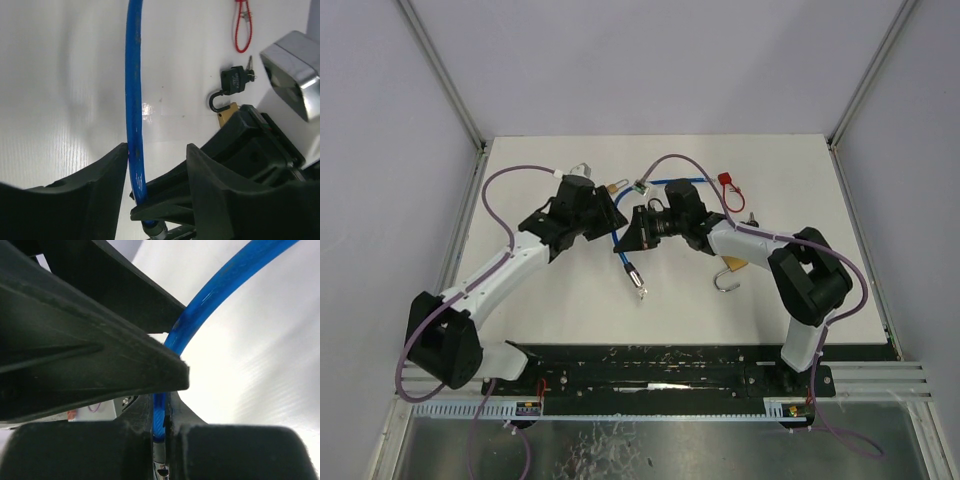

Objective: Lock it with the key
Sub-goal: Pick up the lock from the center of the board.

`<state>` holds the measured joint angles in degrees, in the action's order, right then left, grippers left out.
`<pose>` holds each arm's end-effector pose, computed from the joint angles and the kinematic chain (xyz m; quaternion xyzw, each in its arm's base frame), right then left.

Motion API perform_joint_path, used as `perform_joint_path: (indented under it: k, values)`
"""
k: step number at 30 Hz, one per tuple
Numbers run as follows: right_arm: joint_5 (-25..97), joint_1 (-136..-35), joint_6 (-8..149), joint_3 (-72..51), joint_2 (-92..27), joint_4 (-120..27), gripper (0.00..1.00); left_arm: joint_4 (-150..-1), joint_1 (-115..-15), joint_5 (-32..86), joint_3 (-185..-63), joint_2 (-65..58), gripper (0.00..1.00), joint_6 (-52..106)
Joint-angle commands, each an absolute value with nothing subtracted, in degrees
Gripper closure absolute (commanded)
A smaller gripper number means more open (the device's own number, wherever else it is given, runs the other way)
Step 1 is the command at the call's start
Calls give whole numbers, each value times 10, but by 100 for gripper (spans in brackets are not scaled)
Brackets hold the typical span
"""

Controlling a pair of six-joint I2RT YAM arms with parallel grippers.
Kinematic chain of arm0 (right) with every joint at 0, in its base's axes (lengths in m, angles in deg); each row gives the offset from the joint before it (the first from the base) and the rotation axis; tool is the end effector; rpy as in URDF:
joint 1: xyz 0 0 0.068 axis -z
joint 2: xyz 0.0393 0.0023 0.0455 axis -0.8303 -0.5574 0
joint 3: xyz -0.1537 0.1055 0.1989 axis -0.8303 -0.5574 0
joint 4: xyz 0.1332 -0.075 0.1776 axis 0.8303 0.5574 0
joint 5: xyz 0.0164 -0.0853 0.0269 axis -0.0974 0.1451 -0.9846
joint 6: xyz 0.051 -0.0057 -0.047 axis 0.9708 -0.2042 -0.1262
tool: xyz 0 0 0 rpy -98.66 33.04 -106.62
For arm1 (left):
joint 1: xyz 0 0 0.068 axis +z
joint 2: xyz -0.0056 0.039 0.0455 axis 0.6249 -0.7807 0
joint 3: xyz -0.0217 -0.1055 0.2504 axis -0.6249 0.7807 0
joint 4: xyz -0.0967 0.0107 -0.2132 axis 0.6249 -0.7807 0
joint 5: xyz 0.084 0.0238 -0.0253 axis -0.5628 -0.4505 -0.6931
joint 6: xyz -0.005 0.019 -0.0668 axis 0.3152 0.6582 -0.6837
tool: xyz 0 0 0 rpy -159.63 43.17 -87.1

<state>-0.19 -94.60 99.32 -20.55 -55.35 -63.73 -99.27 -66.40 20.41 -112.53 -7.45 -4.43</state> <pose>0.2862 0.2776 0.2365 -0.2277 0.7644 0.5597 0.2251 0.2590 -0.1382 0.2770 -0.1138 0.9002 -0.2557 0.3336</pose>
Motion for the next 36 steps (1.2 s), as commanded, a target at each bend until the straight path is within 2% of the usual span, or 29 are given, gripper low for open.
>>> perform_joint_path:
  k: [1,5,11,20,28,36]
  values:
    - [-90,-944,1030,-195,-511,-729,100,-902,-667,193,-1108,-14,47,-23]
    - [-135,-939,1028,-188,-505,-754,100,-847,-664,193,-1074,43,33,-19]
    - [-188,-922,1026,-184,-488,-784,100,-770,-643,233,-1025,94,31,-63]
    - [-242,-892,1048,-196,-468,-840,100,-706,-614,293,-961,126,41,-171]
    - [-267,-887,1067,-196,-467,-879,100,-534,-613,401,-896,84,44,-301]
    - [-277,-884,1014,-187,-449,-807,100,-490,-615,430,-894,54,62,-325]
